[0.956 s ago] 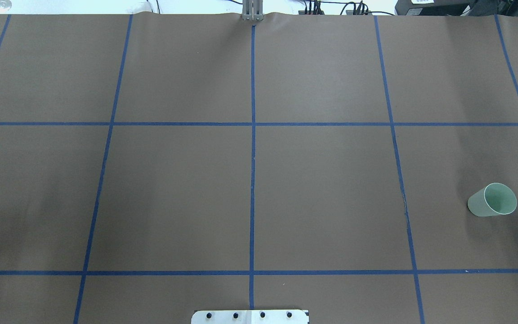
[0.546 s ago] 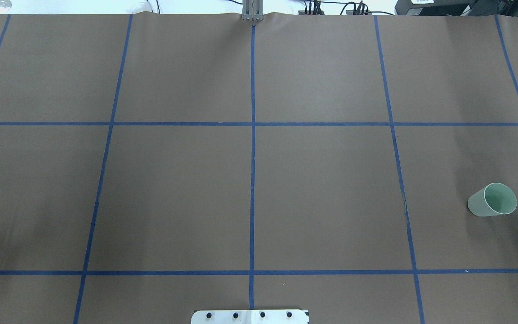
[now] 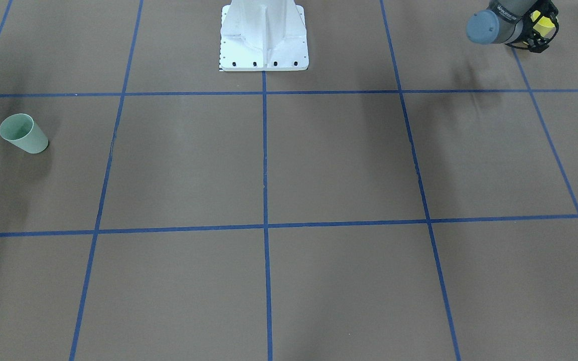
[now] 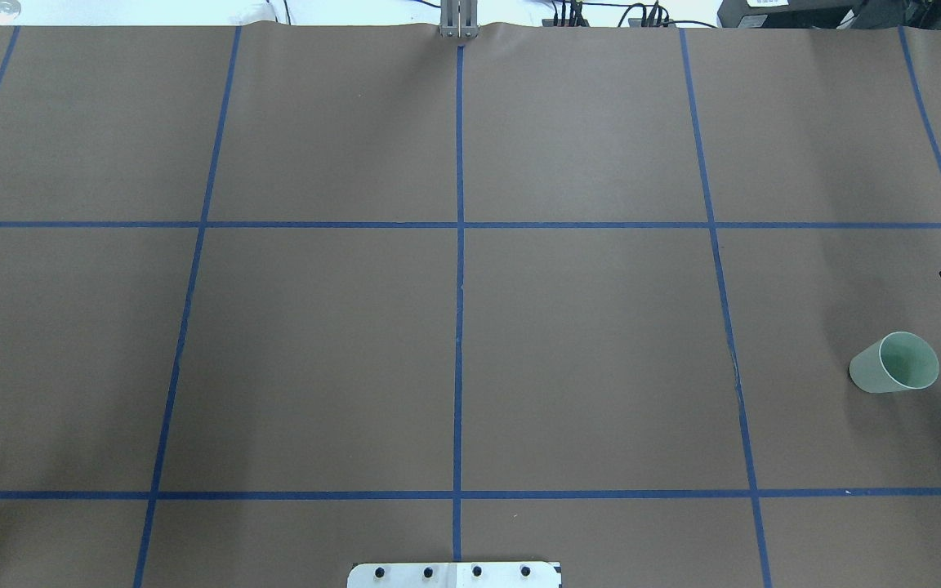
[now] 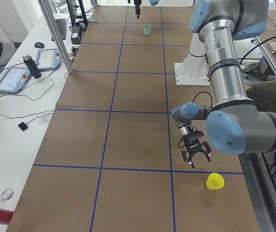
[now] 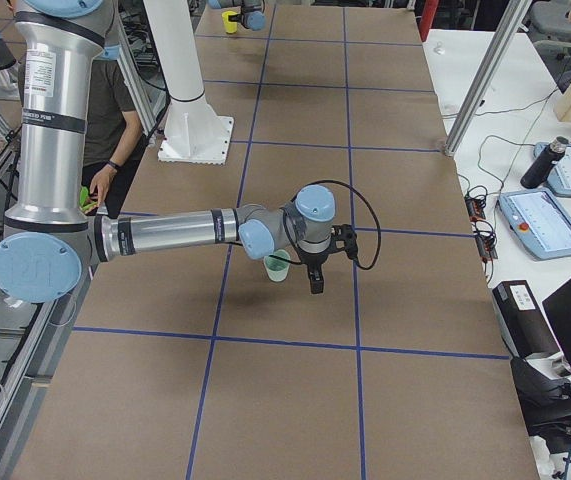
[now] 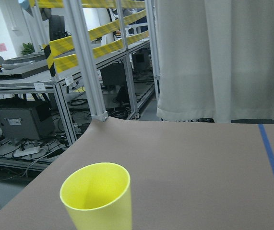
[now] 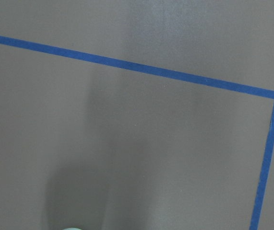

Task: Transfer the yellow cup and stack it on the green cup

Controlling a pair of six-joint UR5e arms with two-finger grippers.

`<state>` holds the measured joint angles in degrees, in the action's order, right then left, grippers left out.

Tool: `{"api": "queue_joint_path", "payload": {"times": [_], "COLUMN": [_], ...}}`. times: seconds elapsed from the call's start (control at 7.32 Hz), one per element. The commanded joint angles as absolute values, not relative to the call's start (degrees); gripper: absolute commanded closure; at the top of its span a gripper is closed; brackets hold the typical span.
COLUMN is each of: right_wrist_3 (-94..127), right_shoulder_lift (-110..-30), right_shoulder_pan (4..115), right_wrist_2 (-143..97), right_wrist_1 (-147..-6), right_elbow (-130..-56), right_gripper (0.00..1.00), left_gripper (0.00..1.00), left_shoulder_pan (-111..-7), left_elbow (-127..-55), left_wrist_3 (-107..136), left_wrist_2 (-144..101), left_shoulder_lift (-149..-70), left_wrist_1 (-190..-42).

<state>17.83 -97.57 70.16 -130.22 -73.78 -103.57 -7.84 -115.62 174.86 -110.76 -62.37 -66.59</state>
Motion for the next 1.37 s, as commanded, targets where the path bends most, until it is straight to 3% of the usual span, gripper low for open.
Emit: {"api": "queue_joint_path", "payload": {"times": [0.0, 0.27, 1.23], "right_wrist_3": [17.67, 17.58, 17.67], "right_shoulder_lift": [-97.74, -97.91, -98.17], "right_shoulder_pan": [70.14, 70.22, 70.23], "right_wrist_2": [-130.08, -130.08, -129.9], "right_wrist_1": [-73.83, -73.83, -74.09], "right_elbow": [-104.24, -105.37, -107.05], "right_gripper": [0.0, 0.0, 0.0], "left_gripper": [0.01, 0.01, 0.01], "left_shoulder_pan": [-4.85, -0.45, 0.17], "left_elbow": [-107.01, -106.0, -102.31], "left_wrist_3": [178.4, 182.44, 183.95], "left_wrist_2": [-113.71, -116.01, -116.28], "left_shoulder_lift": [-63.01, -62.76, -61.7], "left_wrist_1": [-75.45, -77.96, -82.96]}}
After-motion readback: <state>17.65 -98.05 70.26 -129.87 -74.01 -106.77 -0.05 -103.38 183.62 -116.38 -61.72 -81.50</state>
